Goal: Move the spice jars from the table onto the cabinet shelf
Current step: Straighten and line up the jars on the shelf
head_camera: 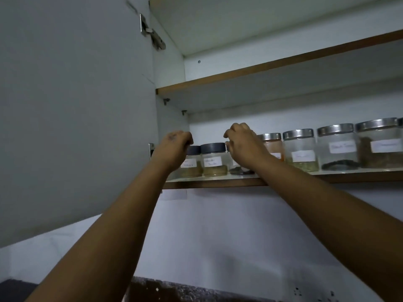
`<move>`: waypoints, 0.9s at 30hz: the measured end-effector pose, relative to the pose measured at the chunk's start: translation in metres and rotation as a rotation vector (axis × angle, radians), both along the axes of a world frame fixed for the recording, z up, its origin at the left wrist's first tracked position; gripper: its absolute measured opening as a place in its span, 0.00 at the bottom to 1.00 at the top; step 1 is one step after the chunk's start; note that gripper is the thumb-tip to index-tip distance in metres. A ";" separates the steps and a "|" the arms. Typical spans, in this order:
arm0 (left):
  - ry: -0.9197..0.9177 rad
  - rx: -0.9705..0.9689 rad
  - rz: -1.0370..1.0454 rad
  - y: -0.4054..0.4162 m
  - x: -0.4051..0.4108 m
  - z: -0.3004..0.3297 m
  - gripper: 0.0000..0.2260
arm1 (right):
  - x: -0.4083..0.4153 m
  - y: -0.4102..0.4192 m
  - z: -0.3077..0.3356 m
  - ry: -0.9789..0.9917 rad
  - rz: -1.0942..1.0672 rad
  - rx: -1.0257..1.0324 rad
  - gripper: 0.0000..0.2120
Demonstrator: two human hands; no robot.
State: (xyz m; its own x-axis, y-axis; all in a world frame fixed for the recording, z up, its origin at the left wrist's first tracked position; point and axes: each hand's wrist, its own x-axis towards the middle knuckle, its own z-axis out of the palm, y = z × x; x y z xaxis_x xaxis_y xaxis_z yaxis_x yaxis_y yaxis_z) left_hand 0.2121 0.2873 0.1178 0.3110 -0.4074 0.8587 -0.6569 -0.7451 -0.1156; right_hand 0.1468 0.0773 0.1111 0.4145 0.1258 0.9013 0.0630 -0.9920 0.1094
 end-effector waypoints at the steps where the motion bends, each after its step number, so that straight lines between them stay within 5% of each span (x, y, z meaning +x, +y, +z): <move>1: 0.017 0.021 0.013 0.003 0.008 0.007 0.07 | 0.006 0.002 0.005 0.044 -0.045 -0.045 0.13; 7: 0.141 0.087 0.018 -0.009 0.046 0.047 0.07 | 0.039 0.040 0.046 0.183 -0.057 -0.004 0.18; 13: 0.269 0.378 0.278 -0.033 0.084 0.053 0.16 | 0.078 0.070 0.068 0.603 -0.424 -0.182 0.12; 27: 0.397 0.601 0.455 -0.092 0.162 0.074 0.14 | 0.182 0.042 0.083 0.817 -0.713 -0.224 0.12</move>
